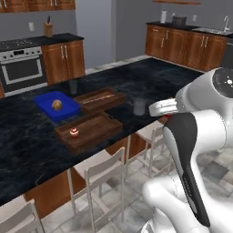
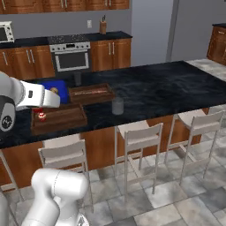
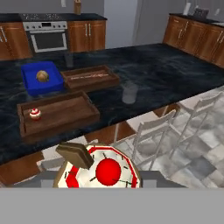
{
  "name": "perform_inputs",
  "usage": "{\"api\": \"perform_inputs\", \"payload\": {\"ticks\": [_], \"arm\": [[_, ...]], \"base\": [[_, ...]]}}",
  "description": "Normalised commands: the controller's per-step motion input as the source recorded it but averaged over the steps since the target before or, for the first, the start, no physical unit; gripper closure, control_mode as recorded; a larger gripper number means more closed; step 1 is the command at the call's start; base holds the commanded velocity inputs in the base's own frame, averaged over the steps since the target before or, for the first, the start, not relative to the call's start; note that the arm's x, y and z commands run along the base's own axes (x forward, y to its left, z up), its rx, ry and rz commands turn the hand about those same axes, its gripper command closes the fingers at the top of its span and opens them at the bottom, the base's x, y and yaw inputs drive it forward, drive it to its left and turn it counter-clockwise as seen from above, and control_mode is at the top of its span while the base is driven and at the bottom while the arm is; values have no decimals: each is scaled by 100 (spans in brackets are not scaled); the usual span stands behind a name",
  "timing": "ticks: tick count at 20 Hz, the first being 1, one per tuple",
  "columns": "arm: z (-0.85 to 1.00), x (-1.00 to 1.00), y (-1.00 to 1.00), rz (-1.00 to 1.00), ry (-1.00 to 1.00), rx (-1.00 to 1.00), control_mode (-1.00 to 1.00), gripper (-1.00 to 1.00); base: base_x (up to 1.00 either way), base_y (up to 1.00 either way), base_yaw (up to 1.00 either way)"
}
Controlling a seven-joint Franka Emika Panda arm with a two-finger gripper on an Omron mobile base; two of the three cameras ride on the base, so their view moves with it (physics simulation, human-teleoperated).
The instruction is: Take the cupcakes from the fridge and place them on the empty tray on the dining counter.
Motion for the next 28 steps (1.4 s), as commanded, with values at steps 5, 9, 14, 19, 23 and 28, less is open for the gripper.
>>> {"api": "perform_inputs", "payload": {"ticks": [5, 9, 14, 19, 23, 28], "arm": [[0, 0, 0, 0, 0, 0, 100, 100], [0, 0, 0, 0, 0, 0, 100, 100], [0, 0, 0, 0, 0, 0, 100, 100], [0, 0, 0, 0, 0, 0, 100, 100], [0, 0, 0, 0, 0, 0, 100, 100], [-20, 31, -28, 5, 8, 6, -100, 100]], "base": [[63, -7, 46], [69, 0, 43], [66, -18, 33], [78, -39, 24], [80, -53, 15], [50, -32, 8]]}}
